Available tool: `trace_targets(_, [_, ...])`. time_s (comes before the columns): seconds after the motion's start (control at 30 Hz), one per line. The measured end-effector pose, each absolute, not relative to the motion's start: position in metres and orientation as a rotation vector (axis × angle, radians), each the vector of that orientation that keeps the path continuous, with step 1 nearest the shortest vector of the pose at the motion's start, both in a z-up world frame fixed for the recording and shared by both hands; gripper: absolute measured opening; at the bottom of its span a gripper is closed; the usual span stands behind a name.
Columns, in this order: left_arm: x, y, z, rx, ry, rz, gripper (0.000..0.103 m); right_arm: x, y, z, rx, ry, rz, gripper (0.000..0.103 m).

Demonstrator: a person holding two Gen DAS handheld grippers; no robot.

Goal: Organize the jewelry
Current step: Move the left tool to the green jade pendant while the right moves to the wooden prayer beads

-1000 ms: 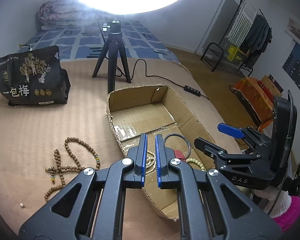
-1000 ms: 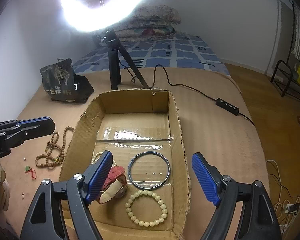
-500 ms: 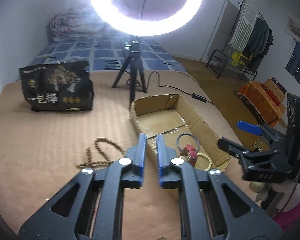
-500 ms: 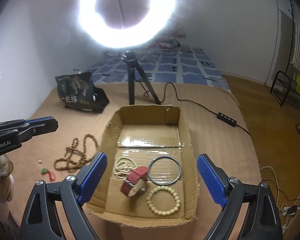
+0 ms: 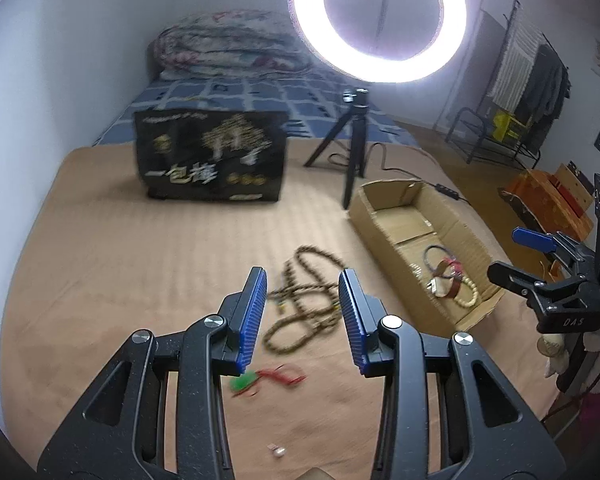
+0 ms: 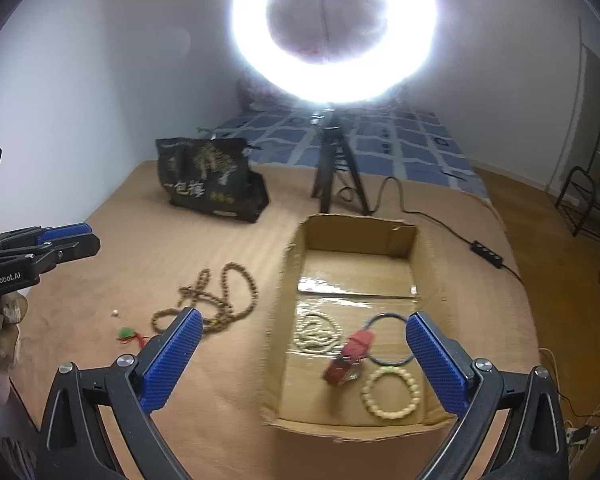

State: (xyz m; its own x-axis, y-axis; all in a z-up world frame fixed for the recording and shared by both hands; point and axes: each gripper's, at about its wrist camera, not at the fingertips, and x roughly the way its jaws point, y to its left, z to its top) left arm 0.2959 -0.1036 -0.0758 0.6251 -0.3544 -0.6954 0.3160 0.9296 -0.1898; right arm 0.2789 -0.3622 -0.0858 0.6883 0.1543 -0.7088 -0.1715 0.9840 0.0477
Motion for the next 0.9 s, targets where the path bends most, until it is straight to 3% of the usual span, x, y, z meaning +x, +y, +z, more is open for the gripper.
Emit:
trace_targets(0.4, [0.282, -0.036, -0.127, -0.121, 0.906, -0.344, 0.038, 0.296, -0.305, -0.11, -0.05, 0.861, 0.294, 0.103])
trace_targets(0.9, [0.277, -0.054, -0.179, -0.062, 0.995, -0.462, 0.038, 0.347, -0.251, -0.157, -0.068, 1.02, 0.334, 0.103])
